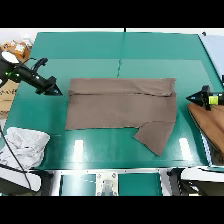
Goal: Fold the shirts.
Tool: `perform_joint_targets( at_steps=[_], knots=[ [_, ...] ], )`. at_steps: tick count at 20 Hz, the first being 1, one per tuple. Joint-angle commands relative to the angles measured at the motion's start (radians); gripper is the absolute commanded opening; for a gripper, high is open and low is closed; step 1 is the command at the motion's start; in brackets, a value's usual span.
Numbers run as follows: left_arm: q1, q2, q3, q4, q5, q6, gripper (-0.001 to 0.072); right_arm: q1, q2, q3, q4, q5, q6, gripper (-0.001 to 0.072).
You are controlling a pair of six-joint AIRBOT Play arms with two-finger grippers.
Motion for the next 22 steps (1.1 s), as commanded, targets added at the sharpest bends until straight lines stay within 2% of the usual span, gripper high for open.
perform_joint_targets(
  at_steps=[1,3,5,6,7,8,11,12,13,14,19,22],
  knots=[
    [-0.073,0.097,-0.122,0.041,0.04,-0.002,0.0021,-0.013,0.203,-0.136,-0.274,-0.017,0.19,0.002],
    [-0.108,0.227,-0.3,0.062,0.15,-0.003,0.0022,-0.013,0.333,-0.231,-0.456,-0.019,0.309,0.002],
    [-0.111,0.389,-0.5,0.062,0.245,-0.003,0.0021,-0.013,0.437,-0.342,-0.505,-0.018,0.357,0.0021],
    [-0.111,0.486,-0.606,0.065,0.292,-0.004,0.0021,-0.012,0.468,-0.394,-0.5,-0.018,0.357,0.0049],
    [-0.111,0.586,-0.704,0.064,0.332,-0.014,0.0021,-0.012,0.486,-0.449,-0.473,-0.024,0.357,0.02],
    [-0.111,0.674,-0.786,0.063,0.37,-0.045,0.0021,-0.012,0.488,-0.496,-0.442,-0.037,0.357,0.0307],
    [-0.111,0.885,-0.981,0.038,0.455,-0.15,0.0027,-0.012,0.488,-0.626,-0.325,-0.106,0.332,0.0335],
    [-0.111,0.919,-1.021,0.026,0.474,-0.184,0.0276,-0.012,0.487,-0.662,-0.262,-0.136,0.296,0.0335],
    [-0.111,0.938,-1.055,0.0,0.499,-0.217,0.0625,-0.012,0.483,-0.694,-0.206,-0.167,0.266,0.0335],
    [-0.111,0.943,-1.086,-0.041,0.525,-0.221,0.0711,-0.012,0.47,-0.718,-0.175,-0.186,0.248,0.0334],
    [-0.111,0.943,-1.215,-0.209,0.666,-0.211,0.0713,0.004,0.358,-0.749,-0.127,-0.257,0.229,0.0333],
    [-0.231,0.943,-1.272,-0.289,0.82,-0.207,0.0712,0.058,0.308,-0.749,-0.048,-0.315,0.173,0.0332]
  ],
)
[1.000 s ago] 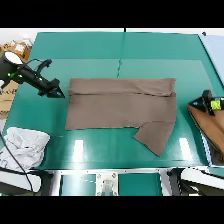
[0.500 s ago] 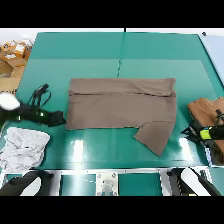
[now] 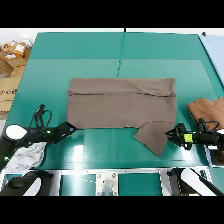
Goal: Fold the shirts.
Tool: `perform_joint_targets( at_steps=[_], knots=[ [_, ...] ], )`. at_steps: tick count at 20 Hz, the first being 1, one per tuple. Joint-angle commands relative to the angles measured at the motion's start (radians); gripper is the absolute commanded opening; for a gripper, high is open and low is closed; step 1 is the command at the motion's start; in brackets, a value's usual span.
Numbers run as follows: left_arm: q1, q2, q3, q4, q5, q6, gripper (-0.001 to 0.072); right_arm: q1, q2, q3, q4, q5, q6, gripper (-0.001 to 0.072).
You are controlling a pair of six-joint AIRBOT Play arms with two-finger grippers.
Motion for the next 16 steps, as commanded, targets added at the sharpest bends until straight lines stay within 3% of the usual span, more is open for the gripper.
perform_joint_targets(
  at_steps=[1,6,12,13,14,15,16],
  knots=[
    [-0.14,0.007,-0.076,-0.13,0.232,-0.019,0.0713,0.053,-0.054,-0.011,0.091,-0.096,-0.067,0.0332],
    [-0.344,-0.035,-0.105,-0.159,0.591,-0.157,0.0711,0.06,-0.056,-0.006,0.121,-0.104,-0.1,0.0333],
    [-0.364,-0.233,-0.046,-0.19,0.685,-0.173,0.0694,0.06,-0.056,0.0,0.121,-0.105,-0.101,0.0334],
    [-0.365,-0.234,-0.039,-0.19,0.723,-0.166,0.0467,0.06,-0.056,0.002,0.121,-0.103,-0.101,0.0334],
    [-0.365,-0.234,-0.032,-0.182,0.753,-0.166,0.0327,0.06,-0.056,0.004,0.121,-0.103,-0.101,0.0334],
    [-0.365,-0.234,-0.028,-0.176,0.766,-0.166,0.0245,0.06,-0.056,0.008,0.121,-0.099,-0.101,0.0334],
    [-0.364,-0.234,-0.028,-0.175,0.76,-0.155,0.0059,0.06,-0.056,0.012,0.121,-0.09,-0.101,0.0334]
  ],
)
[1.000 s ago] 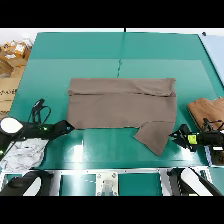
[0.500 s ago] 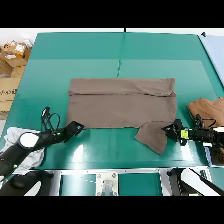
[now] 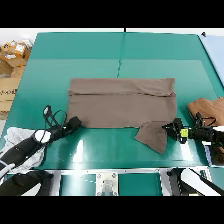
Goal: Fold the shirts.
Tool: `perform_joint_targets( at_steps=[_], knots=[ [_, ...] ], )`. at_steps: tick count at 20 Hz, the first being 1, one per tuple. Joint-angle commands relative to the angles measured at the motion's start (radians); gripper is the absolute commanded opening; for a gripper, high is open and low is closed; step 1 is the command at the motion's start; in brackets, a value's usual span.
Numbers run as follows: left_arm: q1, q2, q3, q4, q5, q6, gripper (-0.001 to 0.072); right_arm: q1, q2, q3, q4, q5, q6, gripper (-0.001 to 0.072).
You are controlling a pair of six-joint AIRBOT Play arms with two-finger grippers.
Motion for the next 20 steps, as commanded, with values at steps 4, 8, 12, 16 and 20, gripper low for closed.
perform_joint_targets(
  at_steps=[4,8,12,16,20],
  knots=[
    [-0.004,-0.017,0.013,0.004,-0.027,0.095,0.0023,0.001,0.0,0.026,0.002,0.104,-0.004,0.0273],
    [0.031,0.016,0.022,0.087,-0.172,0.101,0.0023,-0.002,0.012,0.05,-0.02,0.195,-0.028,0.0021],
    [0.241,0.076,0.139,0.318,-0.567,0.101,0.0023,-0.001,0.101,0.063,-0.154,0.227,0.057,0.0021],
    [0.276,0.075,0.235,0.506,-0.78,0.097,0.0023,0.0,0.263,0.063,-0.305,0.267,0.171,0.0021],
    [0.275,0.075,0.312,0.505,-0.853,0.103,0.0022,0.0,0.37,0.112,-0.292,0.319,0.183,0.002]
  ],
)
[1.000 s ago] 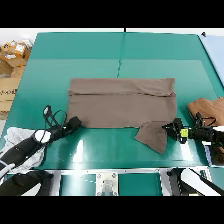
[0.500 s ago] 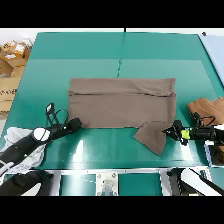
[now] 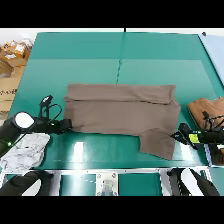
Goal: Fold the shirts.
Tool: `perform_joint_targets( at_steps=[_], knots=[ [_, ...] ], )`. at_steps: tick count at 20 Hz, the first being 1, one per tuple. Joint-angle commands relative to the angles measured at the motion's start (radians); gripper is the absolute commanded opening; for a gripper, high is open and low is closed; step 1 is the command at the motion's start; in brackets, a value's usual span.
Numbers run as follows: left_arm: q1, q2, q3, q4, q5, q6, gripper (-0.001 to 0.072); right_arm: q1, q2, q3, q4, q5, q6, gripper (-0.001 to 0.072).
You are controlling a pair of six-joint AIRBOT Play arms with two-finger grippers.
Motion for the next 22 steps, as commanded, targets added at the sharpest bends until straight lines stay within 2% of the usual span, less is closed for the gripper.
perform_joint_targets(
  at_steps=[1,5,8,11,14,18,19,20,21,22],
  knots=[
    [0.011,0.002,0.097,0.049,-0.098,0.019,0.0022,0.002,0.079,0.053,-0.003,0.04,0.029,0.002],
    [0.011,-0.007,0.227,0.045,-0.001,0.063,0.0021,0.045,0.063,0.167,0.136,-0.01,0.003,0.002],
    [0.012,-0.076,0.306,0.042,0.074,0.099,0.0021,0.132,-0.03,0.283,0.209,-0.143,0.002,0.002],
    [0.011,-0.195,0.385,0.035,0.171,0.117,0.0022,0.194,-0.216,0.429,0.253,-0.219,0.0,0.002],
    [0.011,-0.357,0.459,-0.05,0.232,0.201,0.0022,0.273,-0.431,0.559,0.311,-0.31,-0.076,0.0021],
    [0.008,-0.594,0.562,-0.219,0.313,0.318,0.0038,0.33,-0.711,0.709,0.318,-0.399,-0.078,0.0022],
    [0.008,-0.643,0.587,-0.252,0.319,0.32,0.0311,0.329,-0.771,0.737,0.324,-0.409,-0.078,0.0022],
    [0.008,-0.684,0.612,-0.27,0.336,0.317,0.0661,0.326,-0.819,0.761,0.323,-0.43,-0.078,0.0033],
    [0.015,-0.707,0.635,-0.267,0.366,0.316,0.0692,0.314,-0.86,0.79,0.323,-0.449,-0.092,0.0127],
    [0.032,-0.71,0.654,-0.266,0.396,0.315,0.0665,0.294,-0.888,0.821,0.322,-0.445,-0.126,0.021]
  ],
)
